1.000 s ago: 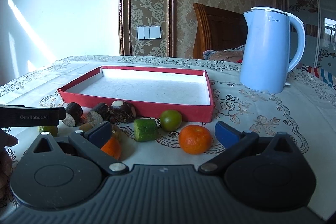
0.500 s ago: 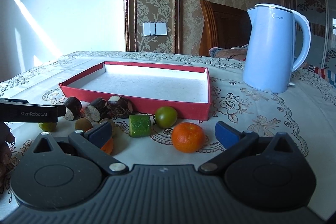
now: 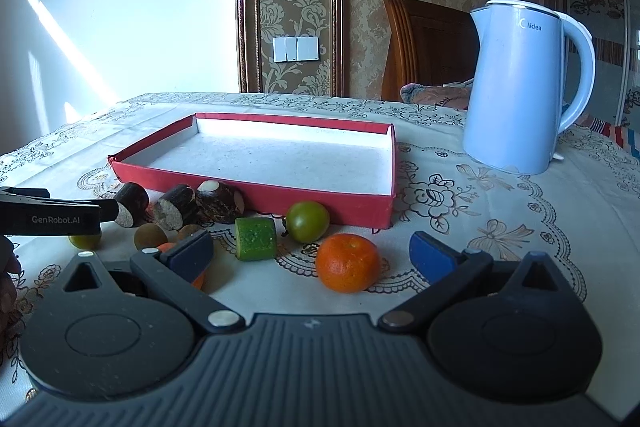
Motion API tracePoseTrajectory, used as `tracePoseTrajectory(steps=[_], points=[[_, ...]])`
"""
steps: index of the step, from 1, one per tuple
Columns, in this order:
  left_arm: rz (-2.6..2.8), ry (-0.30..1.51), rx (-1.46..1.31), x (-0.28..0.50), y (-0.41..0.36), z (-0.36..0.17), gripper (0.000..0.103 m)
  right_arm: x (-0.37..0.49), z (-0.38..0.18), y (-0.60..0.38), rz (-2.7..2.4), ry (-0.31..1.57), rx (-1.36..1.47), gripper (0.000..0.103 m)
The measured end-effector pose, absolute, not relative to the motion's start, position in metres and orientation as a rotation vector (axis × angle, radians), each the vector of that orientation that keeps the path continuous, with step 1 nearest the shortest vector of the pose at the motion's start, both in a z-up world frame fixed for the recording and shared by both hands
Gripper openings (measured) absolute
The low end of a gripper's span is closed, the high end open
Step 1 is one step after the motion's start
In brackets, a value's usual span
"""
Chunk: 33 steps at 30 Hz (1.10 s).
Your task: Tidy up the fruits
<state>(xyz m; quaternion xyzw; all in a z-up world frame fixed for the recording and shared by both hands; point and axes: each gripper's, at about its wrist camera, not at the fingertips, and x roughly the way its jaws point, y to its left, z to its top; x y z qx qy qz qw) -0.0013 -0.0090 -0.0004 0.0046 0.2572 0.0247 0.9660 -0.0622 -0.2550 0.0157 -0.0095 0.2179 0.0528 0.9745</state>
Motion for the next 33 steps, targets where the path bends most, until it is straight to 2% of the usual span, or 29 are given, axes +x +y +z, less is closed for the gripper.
tracePoseTrajectory(steps=[14,18,33], points=[[0.058,0.528,0.021,0.0,-0.011,-0.001,0.103,-0.053,0.013,-0.267,0.154,0.488,-0.001,0.103],[0.067,0.528,0.031,0.0,-0.012,-0.001,0.103,-0.051,0.013,-0.269,0.168,0.495,0.007,0.095],[0.074,0.529,0.035,0.0,-0.012,-0.001,0.103,-0.048,0.014,-0.271,0.178,0.497,-0.009,0.095]])
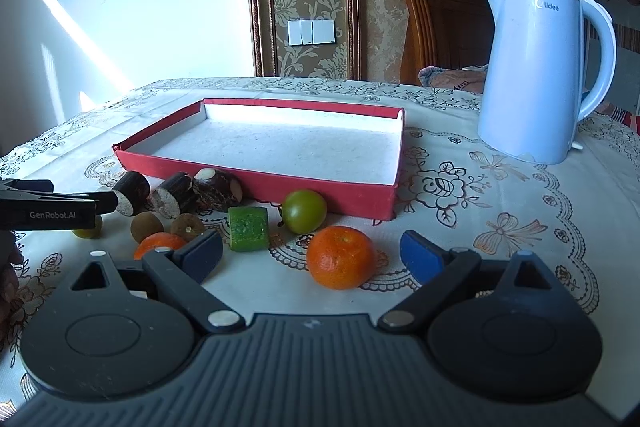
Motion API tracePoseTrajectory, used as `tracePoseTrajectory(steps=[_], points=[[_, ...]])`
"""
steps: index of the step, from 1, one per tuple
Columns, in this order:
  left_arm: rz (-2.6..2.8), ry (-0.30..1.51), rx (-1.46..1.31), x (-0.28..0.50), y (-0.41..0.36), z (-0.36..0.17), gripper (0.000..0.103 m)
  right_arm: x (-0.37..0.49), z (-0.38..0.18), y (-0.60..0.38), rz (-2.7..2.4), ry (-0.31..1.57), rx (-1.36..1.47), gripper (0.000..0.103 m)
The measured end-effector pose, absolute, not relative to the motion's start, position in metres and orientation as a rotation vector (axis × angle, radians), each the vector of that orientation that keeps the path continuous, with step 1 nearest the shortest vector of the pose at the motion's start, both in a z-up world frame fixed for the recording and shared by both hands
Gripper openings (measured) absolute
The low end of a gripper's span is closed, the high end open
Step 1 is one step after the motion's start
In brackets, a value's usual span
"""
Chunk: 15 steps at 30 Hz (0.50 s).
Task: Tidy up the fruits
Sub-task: 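Close the right tool on a tangerine while the left tool grasps the other tangerine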
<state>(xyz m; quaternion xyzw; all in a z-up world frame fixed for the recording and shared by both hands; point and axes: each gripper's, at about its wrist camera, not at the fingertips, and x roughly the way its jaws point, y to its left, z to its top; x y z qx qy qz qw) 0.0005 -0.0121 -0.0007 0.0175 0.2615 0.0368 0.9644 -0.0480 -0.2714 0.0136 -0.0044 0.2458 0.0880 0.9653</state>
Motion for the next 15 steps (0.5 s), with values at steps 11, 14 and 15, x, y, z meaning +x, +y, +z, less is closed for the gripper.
tracePoseTrajectory(steps=[11,14,15], points=[[0.05,0.518,0.014,-0.006,-0.01,0.001,0.103,-0.026,0.011,-0.276,0.192,0.558,-0.017,0.091],[0.013,0.507,0.008,-0.014,-0.012,0.002,0.103,-0.022,0.008,-0.276,0.199,0.584,-0.016,0.083],[-0.013,0.5,0.009,-0.018,-0.013,0.003,0.103,-0.02,0.006,-0.277,0.2,0.592,-0.015,0.08]])
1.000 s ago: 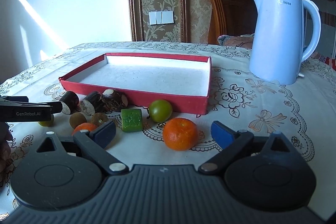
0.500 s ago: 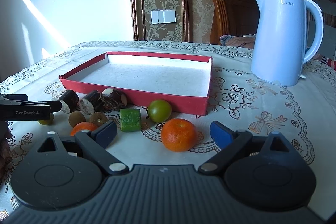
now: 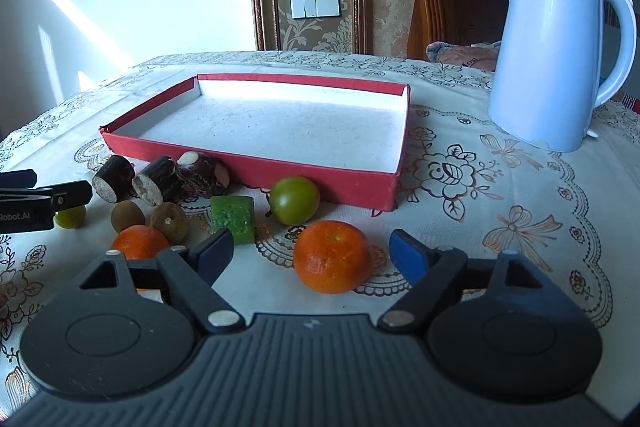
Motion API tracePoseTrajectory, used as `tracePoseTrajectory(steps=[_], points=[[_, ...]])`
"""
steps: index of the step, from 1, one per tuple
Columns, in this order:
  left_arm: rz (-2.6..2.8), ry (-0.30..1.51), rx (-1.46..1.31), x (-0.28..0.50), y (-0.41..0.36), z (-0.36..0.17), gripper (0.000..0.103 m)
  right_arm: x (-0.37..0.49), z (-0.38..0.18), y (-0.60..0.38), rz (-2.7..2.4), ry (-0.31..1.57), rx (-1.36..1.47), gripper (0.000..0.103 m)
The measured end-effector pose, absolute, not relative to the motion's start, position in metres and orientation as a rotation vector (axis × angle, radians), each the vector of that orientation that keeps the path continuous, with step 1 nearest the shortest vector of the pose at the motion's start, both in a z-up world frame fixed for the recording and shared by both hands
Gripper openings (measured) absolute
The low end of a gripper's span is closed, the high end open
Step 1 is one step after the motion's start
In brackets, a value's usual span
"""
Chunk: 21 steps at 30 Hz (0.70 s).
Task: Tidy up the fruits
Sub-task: 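Close the right tool on a tangerine while the left tool grasps the other tangerine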
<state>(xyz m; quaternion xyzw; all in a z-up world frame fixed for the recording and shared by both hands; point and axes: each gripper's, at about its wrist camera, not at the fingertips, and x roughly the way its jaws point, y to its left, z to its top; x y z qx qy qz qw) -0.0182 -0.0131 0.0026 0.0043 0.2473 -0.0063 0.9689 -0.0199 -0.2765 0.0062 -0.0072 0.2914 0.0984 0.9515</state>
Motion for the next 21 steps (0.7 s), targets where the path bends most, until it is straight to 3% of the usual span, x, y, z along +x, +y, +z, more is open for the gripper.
tracePoseTrajectory(steps=[3,18,19,21], points=[[-0.049,0.462,0.017,-0.03,-0.017,0.006,0.103,-0.016,0.003,-0.277,0.206,0.61,-0.006,0.068],[-0.266,0.495,0.042,-0.056,-0.062,0.01,0.102,-0.008,-0.001,-0.279,0.192,0.647,-0.002,0.057],[-0.271,0.491,0.05,-0.057,-0.067,0.009,0.101,-0.008,-0.001,-0.279,0.192,0.647,-0.002,0.056],[-0.281,0.516,0.057,-0.054,-0.074,0.008,0.09,-0.009,-0.001,-0.28,0.178,0.645,-0.008,0.049]])
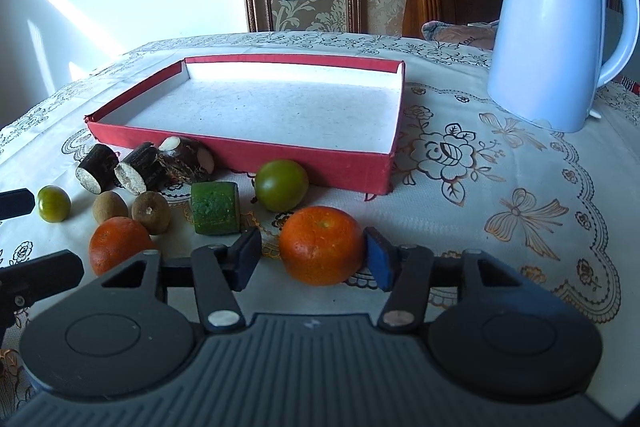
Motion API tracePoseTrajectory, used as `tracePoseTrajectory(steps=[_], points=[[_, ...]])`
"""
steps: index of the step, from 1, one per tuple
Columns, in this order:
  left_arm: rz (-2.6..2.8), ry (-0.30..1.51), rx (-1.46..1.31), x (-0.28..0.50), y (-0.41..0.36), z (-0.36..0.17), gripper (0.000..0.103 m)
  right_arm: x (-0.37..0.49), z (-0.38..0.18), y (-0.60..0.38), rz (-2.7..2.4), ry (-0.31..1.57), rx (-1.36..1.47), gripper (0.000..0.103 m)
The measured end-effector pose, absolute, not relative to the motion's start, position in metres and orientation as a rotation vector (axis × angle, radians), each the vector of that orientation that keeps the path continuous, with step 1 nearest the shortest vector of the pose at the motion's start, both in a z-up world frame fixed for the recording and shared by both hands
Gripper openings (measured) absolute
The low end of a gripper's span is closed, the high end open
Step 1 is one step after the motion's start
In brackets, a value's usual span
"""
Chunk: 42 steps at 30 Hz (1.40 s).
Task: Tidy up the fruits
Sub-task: 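Close the right tool on a tangerine while the left tool grasps the other tangerine, then lift both held tangerines and carry them over the red tray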
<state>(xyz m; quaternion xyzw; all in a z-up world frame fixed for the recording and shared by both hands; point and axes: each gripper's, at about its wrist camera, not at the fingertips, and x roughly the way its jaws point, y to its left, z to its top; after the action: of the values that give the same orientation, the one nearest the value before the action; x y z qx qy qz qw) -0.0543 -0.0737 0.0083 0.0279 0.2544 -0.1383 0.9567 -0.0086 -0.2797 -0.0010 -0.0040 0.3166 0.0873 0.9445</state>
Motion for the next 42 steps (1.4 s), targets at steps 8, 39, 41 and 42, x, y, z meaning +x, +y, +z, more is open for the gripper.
tracePoseTrajectory(steps=[8,39,41,42], points=[[-0.285,0.596,0.043,-0.039,-0.088,-0.002,0.064,-0.008,-0.001,-0.281,0.174,0.645,-0.004,0.048],[-0.327,0.571,0.017,-0.044,-0.092,-0.003,0.04,-0.013,0.003,-0.282,0.149,0.6,-0.001,0.041],[-0.33,0.563,0.005,-0.046,-0.089,-0.001,0.04,-0.015,0.005,-0.282,0.15,0.588,0.001,0.041],[-0.33,0.56,-0.003,-0.046,-0.087,0.001,0.04,-0.015,0.006,-0.282,0.15,0.583,0.003,0.041]])
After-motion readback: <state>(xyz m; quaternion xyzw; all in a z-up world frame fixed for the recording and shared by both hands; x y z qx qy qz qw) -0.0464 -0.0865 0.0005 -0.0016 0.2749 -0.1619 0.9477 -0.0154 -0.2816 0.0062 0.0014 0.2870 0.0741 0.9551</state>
